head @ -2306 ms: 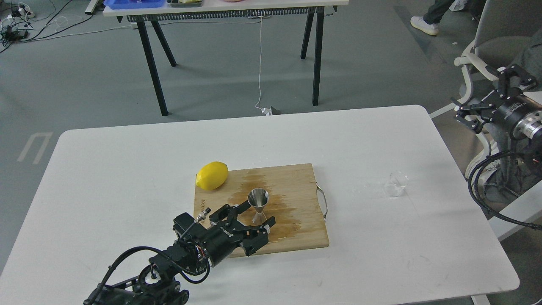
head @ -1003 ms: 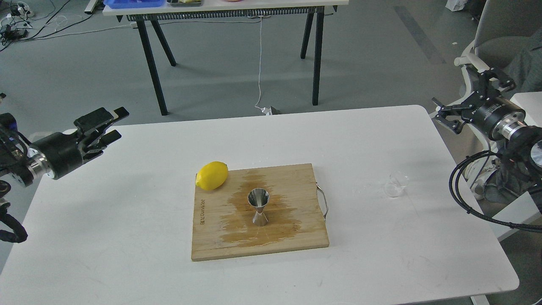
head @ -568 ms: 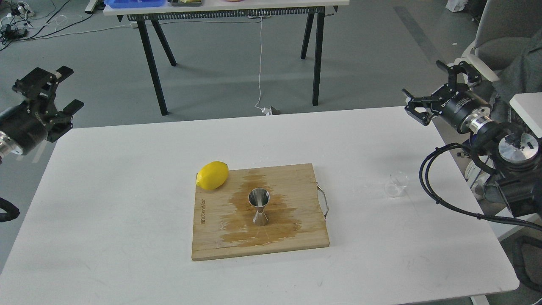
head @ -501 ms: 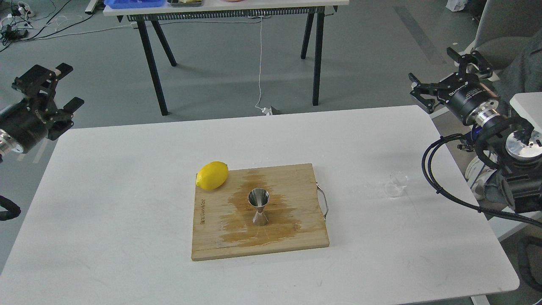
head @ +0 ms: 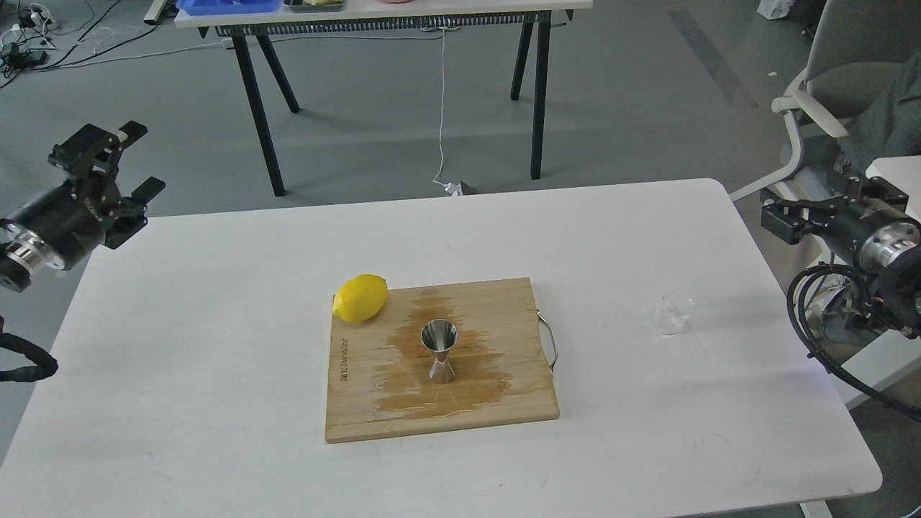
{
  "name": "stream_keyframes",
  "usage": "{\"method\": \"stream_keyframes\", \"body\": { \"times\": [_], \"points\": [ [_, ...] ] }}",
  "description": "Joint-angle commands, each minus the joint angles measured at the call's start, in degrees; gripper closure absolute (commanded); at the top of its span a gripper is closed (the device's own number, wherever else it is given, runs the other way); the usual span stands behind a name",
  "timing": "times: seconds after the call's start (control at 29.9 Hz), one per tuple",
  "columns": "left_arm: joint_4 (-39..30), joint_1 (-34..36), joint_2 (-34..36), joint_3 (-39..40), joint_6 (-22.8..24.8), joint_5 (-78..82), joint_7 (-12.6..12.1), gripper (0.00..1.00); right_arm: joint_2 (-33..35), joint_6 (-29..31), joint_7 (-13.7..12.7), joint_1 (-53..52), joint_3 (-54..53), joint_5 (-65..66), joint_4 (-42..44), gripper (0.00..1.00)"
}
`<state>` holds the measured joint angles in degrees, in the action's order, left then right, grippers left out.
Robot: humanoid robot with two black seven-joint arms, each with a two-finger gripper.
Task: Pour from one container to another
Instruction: 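Lower the right gripper toward the small clear glass cup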
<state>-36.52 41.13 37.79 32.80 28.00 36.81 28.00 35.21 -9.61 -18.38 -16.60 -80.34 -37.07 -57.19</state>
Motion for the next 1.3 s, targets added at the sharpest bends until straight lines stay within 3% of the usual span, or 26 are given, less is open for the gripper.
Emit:
{"method": "stream_keyframes", "body": {
  "times": [0.0, 0.37, 1.27],
  "points": [
    [0.13, -0.44, -0.87, -0.02, 0.0, 0.02, 0.0, 0.01, 2.75, -2.17, -1.92, 6.38, -0.17, -1.61, -6.69, 0.02],
    [0.39, -1.84, -1.93, -0.11, 0.0, 0.02, 0.0, 0.01, 0.04, -2.96, -2.8, 14.4, 2.9, -0.9, -9.52, 0.01],
    [1.62, -2.9, -2.37, -0.46, 0.0, 0.11, 0.0, 0.01, -14.2, -2.61, -2.71, 4.91, 7.83, 10.87, 2.6, 0.01]
  ]
}}
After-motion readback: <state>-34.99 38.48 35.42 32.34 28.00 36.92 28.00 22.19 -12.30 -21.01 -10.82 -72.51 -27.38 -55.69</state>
